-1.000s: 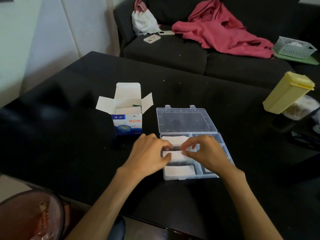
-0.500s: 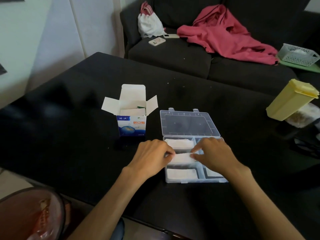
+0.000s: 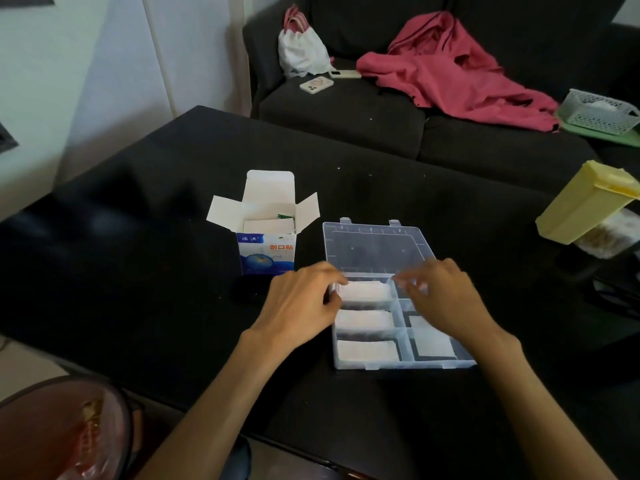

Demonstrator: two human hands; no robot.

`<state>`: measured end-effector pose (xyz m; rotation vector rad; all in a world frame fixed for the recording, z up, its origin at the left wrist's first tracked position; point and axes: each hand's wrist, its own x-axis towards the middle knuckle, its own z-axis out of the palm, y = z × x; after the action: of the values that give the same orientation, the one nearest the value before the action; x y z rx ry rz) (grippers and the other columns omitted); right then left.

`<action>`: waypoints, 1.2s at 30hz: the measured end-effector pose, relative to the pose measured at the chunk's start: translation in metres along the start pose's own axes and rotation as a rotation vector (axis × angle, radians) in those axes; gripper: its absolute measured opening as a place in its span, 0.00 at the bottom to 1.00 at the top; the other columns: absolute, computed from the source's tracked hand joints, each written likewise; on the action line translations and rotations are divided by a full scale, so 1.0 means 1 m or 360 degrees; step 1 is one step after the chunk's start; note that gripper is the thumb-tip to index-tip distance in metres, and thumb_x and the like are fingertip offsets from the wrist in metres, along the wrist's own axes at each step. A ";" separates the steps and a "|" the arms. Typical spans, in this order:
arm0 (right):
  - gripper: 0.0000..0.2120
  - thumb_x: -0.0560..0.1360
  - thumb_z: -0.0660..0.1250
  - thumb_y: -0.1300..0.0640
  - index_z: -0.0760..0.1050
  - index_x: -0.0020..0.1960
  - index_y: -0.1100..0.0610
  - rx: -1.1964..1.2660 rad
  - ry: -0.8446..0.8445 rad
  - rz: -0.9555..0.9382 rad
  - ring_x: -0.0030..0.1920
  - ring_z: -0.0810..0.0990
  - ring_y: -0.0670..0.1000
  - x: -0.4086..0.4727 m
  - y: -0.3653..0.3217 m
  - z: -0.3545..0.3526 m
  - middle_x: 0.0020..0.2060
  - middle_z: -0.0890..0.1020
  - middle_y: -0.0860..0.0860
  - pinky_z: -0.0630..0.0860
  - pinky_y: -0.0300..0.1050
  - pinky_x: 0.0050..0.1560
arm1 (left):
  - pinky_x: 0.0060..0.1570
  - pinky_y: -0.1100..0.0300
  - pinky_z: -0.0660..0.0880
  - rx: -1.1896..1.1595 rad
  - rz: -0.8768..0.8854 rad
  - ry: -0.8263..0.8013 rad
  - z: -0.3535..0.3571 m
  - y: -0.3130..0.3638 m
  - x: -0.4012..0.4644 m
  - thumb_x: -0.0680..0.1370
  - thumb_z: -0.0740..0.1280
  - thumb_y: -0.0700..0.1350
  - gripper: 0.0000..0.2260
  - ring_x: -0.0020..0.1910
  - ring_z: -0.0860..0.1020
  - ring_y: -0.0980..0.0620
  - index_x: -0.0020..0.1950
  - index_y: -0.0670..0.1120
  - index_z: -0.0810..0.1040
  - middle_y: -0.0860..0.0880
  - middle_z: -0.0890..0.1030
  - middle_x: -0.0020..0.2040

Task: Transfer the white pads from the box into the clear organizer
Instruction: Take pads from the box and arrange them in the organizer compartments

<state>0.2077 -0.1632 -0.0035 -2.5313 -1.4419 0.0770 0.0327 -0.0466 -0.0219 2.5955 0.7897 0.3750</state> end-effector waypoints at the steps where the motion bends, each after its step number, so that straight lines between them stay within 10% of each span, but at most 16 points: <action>1: 0.13 0.79 0.59 0.52 0.76 0.62 0.46 -0.0135 -0.0054 -0.0049 0.57 0.73 0.49 -0.002 0.002 0.006 0.58 0.77 0.49 0.70 0.43 0.58 | 0.48 0.66 0.71 0.0020 0.0022 -0.0072 0.003 -0.001 0.000 0.79 0.62 0.49 0.14 0.53 0.78 0.58 0.65 0.55 0.74 0.59 0.73 0.65; 6: 0.17 0.81 0.54 0.52 0.68 0.67 0.40 -0.0233 -0.0193 -0.0079 0.64 0.69 0.50 -0.005 0.002 0.028 0.62 0.74 0.49 0.62 0.47 0.69 | 0.50 0.60 0.75 0.0084 0.0048 -0.0168 0.011 -0.002 0.002 0.81 0.57 0.49 0.16 0.54 0.78 0.54 0.69 0.54 0.70 0.58 0.69 0.68; 13: 0.10 0.71 0.69 0.45 0.81 0.50 0.48 0.0120 0.0151 0.0151 0.51 0.78 0.50 0.013 -0.009 0.027 0.53 0.82 0.49 0.75 0.51 0.58 | 0.54 0.55 0.76 0.0098 -0.0027 -0.0180 0.015 -0.001 0.006 0.81 0.59 0.50 0.13 0.56 0.77 0.52 0.65 0.54 0.73 0.54 0.73 0.65; 25: 0.17 0.74 0.64 0.40 0.77 0.53 0.52 -0.0350 -0.0184 0.0283 0.57 0.76 0.53 0.036 -0.024 0.030 0.54 0.80 0.50 0.64 0.51 0.65 | 0.51 0.58 0.75 0.0133 -0.0174 -0.0144 0.018 0.009 0.012 0.81 0.60 0.45 0.15 0.54 0.78 0.49 0.68 0.50 0.70 0.49 0.72 0.66; 36: 0.09 0.76 0.64 0.47 0.79 0.52 0.45 -0.0257 -0.0210 -0.0112 0.57 0.75 0.49 0.036 -0.010 0.026 0.57 0.80 0.46 0.64 0.50 0.67 | 0.56 0.55 0.74 0.0117 -0.0201 -0.0227 0.013 0.010 0.014 0.80 0.61 0.44 0.14 0.58 0.76 0.48 0.66 0.51 0.72 0.49 0.74 0.64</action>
<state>0.2137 -0.1227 -0.0244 -2.6442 -1.6477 0.1223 0.0531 -0.0497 -0.0274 2.5886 0.9265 0.1248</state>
